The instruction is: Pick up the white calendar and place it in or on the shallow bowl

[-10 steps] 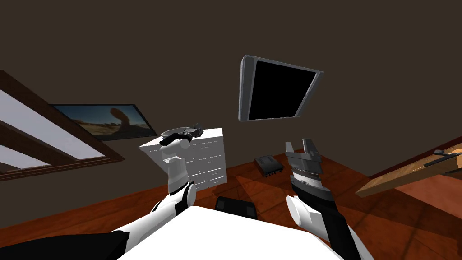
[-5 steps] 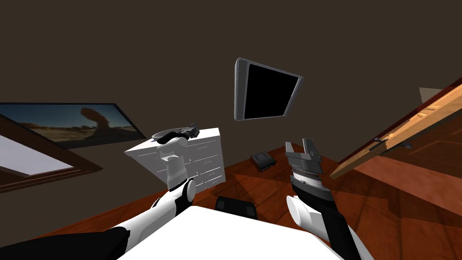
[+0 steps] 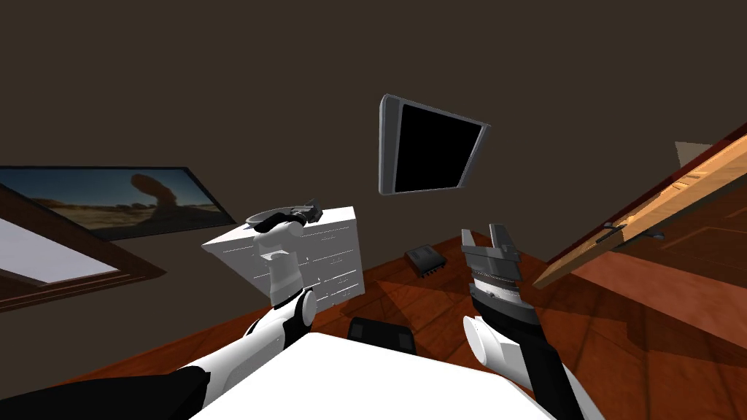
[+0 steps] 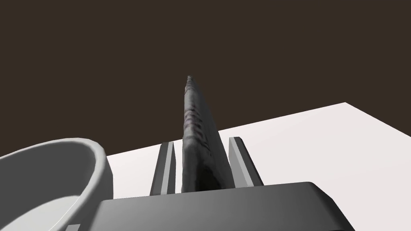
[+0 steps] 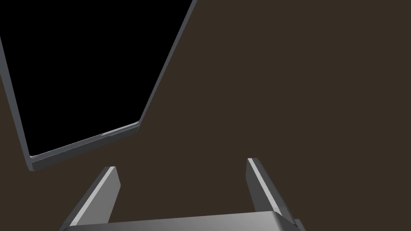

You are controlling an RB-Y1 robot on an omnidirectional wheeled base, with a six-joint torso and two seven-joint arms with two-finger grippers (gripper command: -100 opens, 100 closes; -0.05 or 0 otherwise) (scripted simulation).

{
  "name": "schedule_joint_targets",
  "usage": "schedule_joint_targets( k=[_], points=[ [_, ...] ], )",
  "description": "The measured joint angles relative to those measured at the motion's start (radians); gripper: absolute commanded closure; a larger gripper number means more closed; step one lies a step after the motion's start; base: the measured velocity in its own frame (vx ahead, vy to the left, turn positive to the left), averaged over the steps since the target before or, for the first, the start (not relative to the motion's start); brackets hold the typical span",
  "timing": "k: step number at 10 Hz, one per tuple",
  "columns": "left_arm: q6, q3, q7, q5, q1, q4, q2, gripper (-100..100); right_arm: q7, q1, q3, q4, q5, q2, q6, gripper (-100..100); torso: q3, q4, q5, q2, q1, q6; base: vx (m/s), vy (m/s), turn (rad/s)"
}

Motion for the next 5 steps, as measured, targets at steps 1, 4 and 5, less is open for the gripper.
schedule_joint_targets(
  k=[1, 4, 5],
  points=[
    [0.000, -0.008, -0.002, 0.006, 0.002, -0.002, -0.004, 100, 0.000, 0.000, 0.000, 0.000, 0.000, 0.000, 0.000, 0, -0.001, 0.000, 0.000, -0.001, 0.000, -0.002, 0.058, -0.034, 0.266],
    [0.010, -0.047, -0.013, 0.036, 0.034, -0.051, -0.033, 100, 0.000, 0.000, 0.000, 0.000, 0.000, 0.000, 0.000, 0, -0.001, -0.004, 0.004, 0.000, -0.001, -0.005, 0.066, -0.025, 0.192],
    [0.012, -0.048, -0.013, 0.037, 0.035, -0.056, -0.035, 0, 0.000, 0.000, 0.000, 0.000, 0.000, 0.000, 0.000, 0, -0.001, -0.004, 0.004, 0.002, 0.000, -0.003, 0.005, -0.003, -0.006]
  ],
)
